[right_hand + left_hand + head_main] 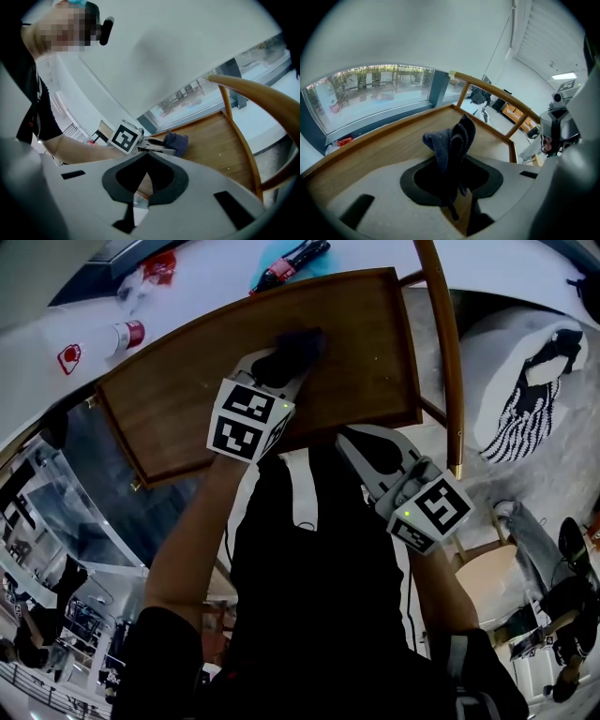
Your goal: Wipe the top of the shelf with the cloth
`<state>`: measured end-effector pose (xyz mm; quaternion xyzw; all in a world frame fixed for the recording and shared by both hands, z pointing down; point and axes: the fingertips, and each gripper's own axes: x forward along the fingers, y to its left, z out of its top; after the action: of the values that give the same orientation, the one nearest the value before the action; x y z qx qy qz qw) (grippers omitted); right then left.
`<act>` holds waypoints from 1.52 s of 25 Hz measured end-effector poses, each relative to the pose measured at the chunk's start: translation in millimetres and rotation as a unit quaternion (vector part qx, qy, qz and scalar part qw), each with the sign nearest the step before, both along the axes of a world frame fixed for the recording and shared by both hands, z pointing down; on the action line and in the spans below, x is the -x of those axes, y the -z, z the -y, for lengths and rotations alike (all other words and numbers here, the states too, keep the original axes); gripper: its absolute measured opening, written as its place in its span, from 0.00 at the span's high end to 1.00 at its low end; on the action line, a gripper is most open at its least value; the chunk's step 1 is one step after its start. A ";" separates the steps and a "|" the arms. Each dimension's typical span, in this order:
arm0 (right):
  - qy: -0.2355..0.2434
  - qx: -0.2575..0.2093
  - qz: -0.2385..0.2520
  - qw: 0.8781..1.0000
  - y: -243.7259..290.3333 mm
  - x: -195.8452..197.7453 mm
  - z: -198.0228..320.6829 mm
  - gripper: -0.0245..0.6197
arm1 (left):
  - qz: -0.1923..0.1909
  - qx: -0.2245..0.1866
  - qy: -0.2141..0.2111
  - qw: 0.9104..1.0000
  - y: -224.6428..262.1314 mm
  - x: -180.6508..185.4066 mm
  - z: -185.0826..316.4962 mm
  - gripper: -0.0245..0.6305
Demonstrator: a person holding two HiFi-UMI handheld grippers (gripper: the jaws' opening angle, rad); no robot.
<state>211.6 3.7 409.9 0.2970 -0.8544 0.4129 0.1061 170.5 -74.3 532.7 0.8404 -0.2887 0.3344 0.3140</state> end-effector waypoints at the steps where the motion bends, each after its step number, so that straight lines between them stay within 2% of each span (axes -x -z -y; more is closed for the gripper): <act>1: -0.001 0.000 0.001 1.000 0.0 -1.5 -0.6 0.96 | 0.000 0.000 -0.002 1.000 0.0 -3.7 0.5 0.75; 28: -0.039 0.010 0.025 0.999 10.0 -38.4 -9.5 0.96 | -0.021 0.001 -0.082 0.996 4.2 -103.8 0.4 0.75; 34: -0.041 0.016 0.010 0.999 7.2 -46.9 -12.5 0.96 | -0.030 0.003 -0.092 0.995 6.0 -120.0 -1.0 0.75; 38: -0.045 0.005 0.011 0.999 11.7 -45.4 -9.7 0.96 | -0.052 0.011 -0.089 0.995 10.5 -124.8 -3.6 0.75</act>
<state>257.0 13.3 398.2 0.3298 -0.8395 0.4244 0.0795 295.3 -70.7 522.2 0.8756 -0.1927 0.3199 0.3065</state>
